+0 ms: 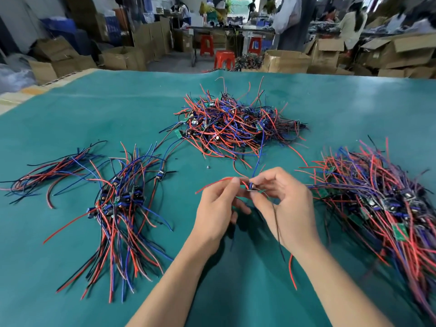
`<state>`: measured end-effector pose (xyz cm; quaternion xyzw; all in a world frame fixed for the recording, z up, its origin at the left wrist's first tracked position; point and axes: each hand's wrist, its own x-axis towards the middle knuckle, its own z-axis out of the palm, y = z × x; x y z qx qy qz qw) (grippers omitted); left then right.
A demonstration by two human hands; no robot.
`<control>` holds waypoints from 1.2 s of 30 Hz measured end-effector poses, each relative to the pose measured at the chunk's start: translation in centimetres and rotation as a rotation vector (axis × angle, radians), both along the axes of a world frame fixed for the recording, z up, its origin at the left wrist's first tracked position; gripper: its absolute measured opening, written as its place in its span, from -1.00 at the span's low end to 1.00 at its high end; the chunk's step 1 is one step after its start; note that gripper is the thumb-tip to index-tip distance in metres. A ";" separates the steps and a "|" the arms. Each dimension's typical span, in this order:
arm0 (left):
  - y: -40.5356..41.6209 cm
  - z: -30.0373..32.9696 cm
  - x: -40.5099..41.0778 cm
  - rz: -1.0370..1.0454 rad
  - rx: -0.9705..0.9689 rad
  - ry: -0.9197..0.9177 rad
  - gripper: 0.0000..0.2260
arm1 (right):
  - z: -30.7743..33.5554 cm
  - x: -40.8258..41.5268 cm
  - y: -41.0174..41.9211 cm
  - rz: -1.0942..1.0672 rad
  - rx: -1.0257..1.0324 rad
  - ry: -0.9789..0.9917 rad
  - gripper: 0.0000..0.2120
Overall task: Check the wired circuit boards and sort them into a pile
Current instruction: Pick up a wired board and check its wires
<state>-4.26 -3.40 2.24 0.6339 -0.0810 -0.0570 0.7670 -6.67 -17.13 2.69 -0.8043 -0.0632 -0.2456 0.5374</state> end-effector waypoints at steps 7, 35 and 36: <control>0.4 0.0 0.1 -0.193 -0.199 0.073 -0.72 | -0.2 -0.2 -0.4 -0.170 -0.145 -0.176 -0.74; 0.0 -0.8 0.0 -0.119 -0.131 -0.035 -0.91 | 0.1 0.2 0.3 -0.084 0.445 0.361 -0.60; 0.0 -0.7 0.0 -0.099 -0.117 -0.047 -0.91 | -0.1 0.2 0.4 -0.093 0.480 0.373 -0.61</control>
